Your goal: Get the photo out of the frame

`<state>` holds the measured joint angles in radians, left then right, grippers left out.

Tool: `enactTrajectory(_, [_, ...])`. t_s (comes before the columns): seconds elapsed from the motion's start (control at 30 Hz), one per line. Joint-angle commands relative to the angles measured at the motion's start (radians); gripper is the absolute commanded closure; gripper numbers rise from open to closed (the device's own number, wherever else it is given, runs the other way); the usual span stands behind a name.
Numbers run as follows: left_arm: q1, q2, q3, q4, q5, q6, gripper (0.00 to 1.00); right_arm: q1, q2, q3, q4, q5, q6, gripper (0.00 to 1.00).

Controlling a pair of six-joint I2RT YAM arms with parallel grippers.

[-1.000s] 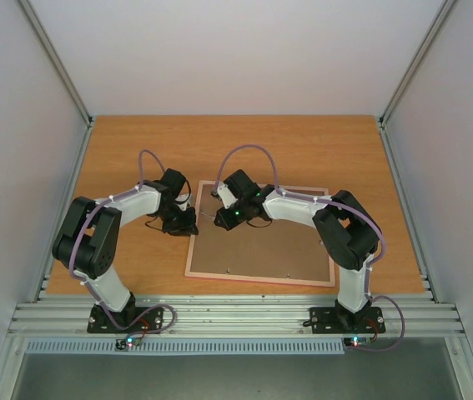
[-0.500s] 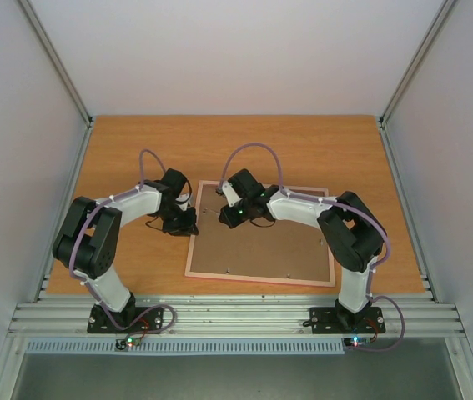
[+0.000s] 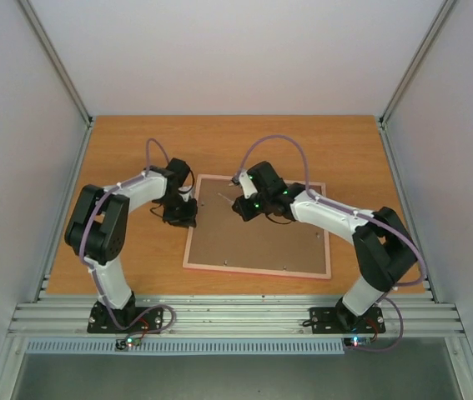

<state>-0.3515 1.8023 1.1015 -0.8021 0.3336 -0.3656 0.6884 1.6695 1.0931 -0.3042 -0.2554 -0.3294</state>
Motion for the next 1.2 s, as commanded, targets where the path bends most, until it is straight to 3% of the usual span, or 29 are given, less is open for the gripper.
enactTrajectory(0.0, [0.050,0.106,0.145,-0.072,-0.111,0.044,0.89,-0.024,-0.078,-0.050,-0.045,0.053,-0.017,0.99])
enactTrajectory(0.4, [0.098,0.338,0.529,-0.205,-0.249,0.172,0.81,-0.035,-0.194,-0.115,-0.098,0.101,-0.019,0.99])
enactTrajectory(0.57, [0.109,0.324,0.566,-0.197,-0.257,0.151,0.62,-0.039,-0.218,-0.128,-0.112,0.113,-0.026,0.99])
enactTrajectory(0.73, [0.110,0.214,0.497,-0.174,-0.263,0.060,0.45,-0.043,-0.236,-0.138,-0.116,0.119,-0.033,0.99])
enactTrajectory(0.87, [0.110,0.072,0.337,-0.080,-0.219,-0.076,0.34,-0.044,-0.244,-0.141,-0.115,0.118,-0.037,0.99])
enactTrajectory(1.17, [0.097,-0.188,-0.017,0.032,-0.149,-0.404,0.31,-0.054,-0.254,-0.159,-0.107,0.114,-0.049,0.99])
